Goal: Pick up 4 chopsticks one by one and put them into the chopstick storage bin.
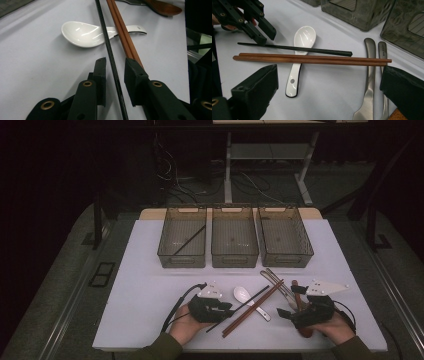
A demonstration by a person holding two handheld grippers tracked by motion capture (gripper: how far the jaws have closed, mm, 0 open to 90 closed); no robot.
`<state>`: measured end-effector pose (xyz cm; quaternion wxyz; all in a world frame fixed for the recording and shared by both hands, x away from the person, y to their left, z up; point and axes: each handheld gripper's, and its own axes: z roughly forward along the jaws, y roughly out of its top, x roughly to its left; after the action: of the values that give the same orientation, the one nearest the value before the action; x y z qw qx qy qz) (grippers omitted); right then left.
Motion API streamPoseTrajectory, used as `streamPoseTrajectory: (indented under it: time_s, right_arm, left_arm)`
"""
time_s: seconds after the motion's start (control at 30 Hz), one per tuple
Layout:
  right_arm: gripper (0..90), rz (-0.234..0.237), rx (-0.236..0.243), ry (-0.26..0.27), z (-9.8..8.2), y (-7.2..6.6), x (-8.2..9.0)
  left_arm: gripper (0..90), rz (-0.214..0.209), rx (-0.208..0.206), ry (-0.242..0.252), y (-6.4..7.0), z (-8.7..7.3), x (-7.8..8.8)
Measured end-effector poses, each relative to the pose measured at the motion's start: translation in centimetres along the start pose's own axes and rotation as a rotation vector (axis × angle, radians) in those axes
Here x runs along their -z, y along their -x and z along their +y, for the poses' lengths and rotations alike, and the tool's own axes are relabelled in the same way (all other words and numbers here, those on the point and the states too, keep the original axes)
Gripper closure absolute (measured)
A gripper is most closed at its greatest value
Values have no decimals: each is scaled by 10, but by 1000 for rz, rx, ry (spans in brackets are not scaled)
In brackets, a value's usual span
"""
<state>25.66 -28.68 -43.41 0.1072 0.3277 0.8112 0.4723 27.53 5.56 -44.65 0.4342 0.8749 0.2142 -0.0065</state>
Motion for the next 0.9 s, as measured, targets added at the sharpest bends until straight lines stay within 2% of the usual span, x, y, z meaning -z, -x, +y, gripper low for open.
streamPoseTrajectory:
  time_s: [0.3, 0.4, 0.63, 0.9]
  right_arm:
    - [16, 0, -1, 0, 0, 0, 0]
    - [16, 0, -1, 0, 0, 0, 0]
    - [16, -1, -1, 0, 0, 0, 0]
    - [16, 0, 0, 0, 0, 0, 0]
  left_arm:
    - [707, 9, -22, -48, 1, -2, -8]
    - [713, 12, -20, -44, 2, -2, -9]
    - [781, 42, -32, -48, 3, -2, -9]
    - [844, 59, -14, -53, 2, -1, -10]
